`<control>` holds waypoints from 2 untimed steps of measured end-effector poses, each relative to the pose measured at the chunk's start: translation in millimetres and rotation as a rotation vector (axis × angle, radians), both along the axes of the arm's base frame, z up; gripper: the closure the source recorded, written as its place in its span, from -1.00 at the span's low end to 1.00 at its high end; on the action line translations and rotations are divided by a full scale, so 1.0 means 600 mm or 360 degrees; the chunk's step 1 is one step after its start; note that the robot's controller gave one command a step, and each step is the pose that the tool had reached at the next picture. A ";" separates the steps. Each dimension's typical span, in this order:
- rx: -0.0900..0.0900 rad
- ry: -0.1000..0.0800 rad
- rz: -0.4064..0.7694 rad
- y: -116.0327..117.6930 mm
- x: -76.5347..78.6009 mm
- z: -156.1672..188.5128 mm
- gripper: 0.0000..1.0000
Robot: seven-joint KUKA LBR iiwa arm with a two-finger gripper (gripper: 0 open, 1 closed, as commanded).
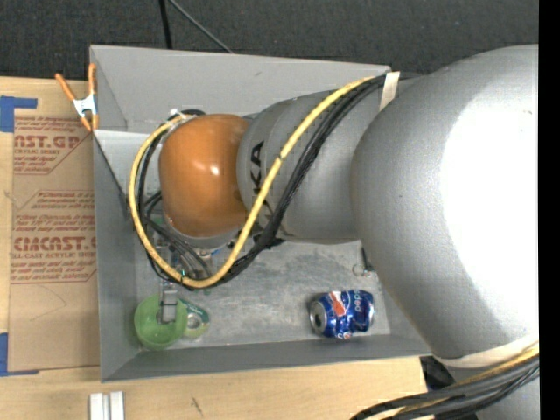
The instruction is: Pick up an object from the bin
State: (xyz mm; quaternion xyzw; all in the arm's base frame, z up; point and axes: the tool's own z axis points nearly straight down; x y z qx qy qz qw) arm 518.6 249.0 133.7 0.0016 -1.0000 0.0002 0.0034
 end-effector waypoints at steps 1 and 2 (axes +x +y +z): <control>0.0008 -0.0029 0.0055 -0.008 -0.059 -0.107 -1.00; 0.0003 -0.0014 -0.0223 -0.018 -0.048 -0.056 -1.00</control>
Offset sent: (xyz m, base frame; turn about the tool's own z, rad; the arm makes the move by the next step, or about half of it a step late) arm -0.0377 -0.0054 -0.0637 -0.0365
